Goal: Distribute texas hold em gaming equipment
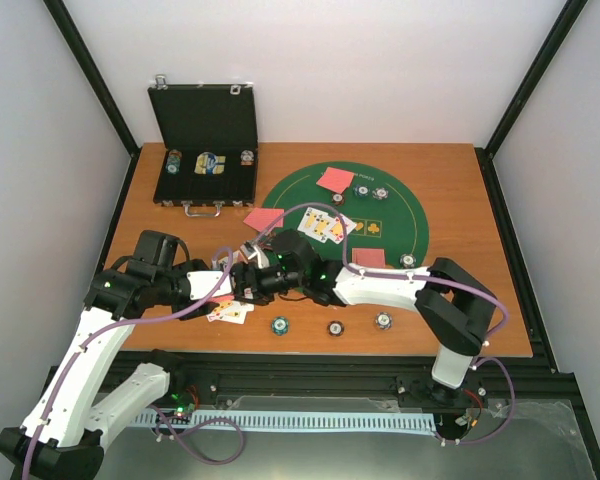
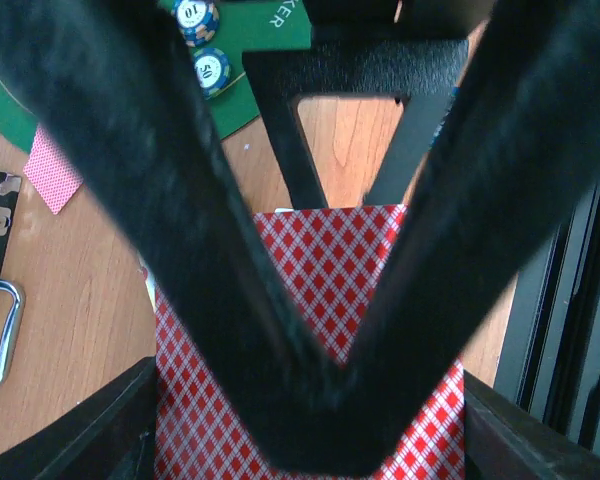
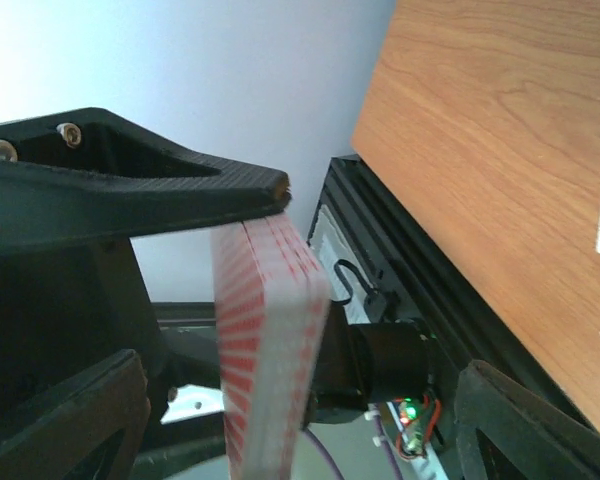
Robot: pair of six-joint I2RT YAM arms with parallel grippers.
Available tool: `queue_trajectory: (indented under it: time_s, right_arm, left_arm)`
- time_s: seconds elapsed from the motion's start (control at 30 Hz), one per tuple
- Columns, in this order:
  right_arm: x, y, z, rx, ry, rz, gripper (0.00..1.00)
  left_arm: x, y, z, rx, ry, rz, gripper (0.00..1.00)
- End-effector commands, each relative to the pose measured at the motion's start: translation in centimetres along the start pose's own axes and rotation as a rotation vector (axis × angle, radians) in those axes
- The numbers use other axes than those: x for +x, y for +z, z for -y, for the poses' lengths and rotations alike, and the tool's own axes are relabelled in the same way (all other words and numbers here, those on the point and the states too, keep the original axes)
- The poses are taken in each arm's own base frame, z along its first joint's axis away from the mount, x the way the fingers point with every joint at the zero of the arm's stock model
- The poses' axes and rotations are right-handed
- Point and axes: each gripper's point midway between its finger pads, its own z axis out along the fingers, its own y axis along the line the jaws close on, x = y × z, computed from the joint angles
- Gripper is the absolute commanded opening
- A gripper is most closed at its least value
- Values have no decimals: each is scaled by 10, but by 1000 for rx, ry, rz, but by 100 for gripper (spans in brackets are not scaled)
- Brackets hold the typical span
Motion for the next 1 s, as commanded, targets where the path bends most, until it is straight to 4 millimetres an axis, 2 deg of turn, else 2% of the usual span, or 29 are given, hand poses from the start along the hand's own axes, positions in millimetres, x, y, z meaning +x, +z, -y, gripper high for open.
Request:
queue_trajectory:
  time_s: [0.0,0.17,0.27,0.33,0.5,0.8,0.97]
  right_arm:
    - [-1,17,-1,-33,7,-30,83]
    - [-4,29,3,-54,33,-44,79]
    - [-5,29,8,-45,40,-47,77]
    - [-6,23,15,-32,51,-43,75]
    - [-9,-10,37,6,78,-1,73]
    - [-5,-16,28,2,55,-2,74]
    - [3,6,3,-22,-25,-60,83]
  left_arm:
    - [-11,-9,-3,-21,27,40,37]
    - [-12,-11,-4,-23,29,43,37]
    - [-13,-11,-5,-23,30,44,37]
    - [-13,-12,-5,-24,30,45,37]
    - [-16,-12,-6,-23,28,56,33]
    - [-18,-12,-7,-23,23,66,34]
    - [-16,-9,-5,-17,25,60,34]
